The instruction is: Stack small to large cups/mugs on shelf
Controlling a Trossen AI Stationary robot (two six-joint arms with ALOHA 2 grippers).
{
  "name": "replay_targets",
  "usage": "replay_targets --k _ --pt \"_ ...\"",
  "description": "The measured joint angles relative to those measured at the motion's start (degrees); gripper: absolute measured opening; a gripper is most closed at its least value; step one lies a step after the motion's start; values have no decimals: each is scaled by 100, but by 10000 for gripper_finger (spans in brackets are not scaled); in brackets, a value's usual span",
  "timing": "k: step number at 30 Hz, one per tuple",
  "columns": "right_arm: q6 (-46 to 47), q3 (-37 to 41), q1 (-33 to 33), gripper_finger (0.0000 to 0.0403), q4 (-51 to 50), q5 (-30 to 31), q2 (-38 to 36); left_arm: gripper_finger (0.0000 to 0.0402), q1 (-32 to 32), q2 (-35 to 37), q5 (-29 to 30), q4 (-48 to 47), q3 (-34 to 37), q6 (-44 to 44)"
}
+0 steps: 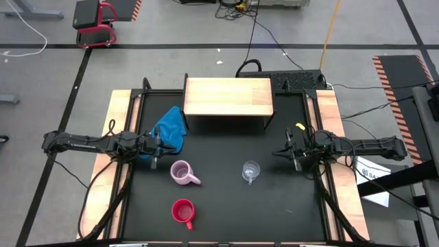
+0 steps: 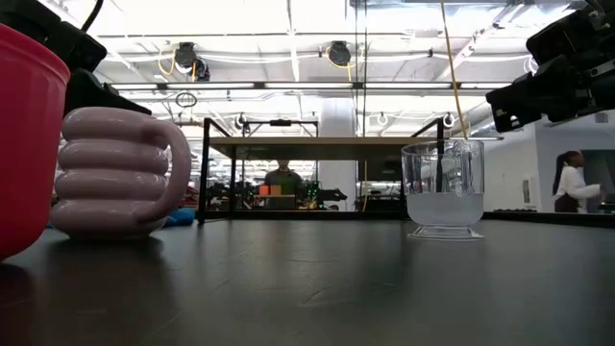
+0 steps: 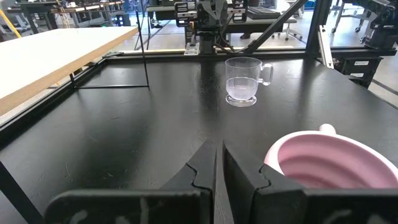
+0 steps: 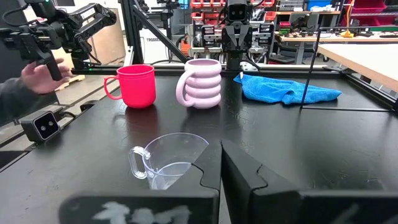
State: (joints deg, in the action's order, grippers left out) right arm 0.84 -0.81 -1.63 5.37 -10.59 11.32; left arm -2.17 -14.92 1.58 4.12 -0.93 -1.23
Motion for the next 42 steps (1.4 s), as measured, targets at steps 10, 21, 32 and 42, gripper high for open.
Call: replay_targets --k 10,21,32,42 --pt "0 -1 0 0 0 -1 1 31 2 0 0 41 2 2" --pt "0 -1 0 0 132 0 2 31 0 -2 -403 407 2 475" --pt "-6 0 0 0 170 0 2 31 0 -8 -397 1130 2 542" --pt "-294 0 0 0 345 0 2 5 0 -6 -450 1248 -5 498"
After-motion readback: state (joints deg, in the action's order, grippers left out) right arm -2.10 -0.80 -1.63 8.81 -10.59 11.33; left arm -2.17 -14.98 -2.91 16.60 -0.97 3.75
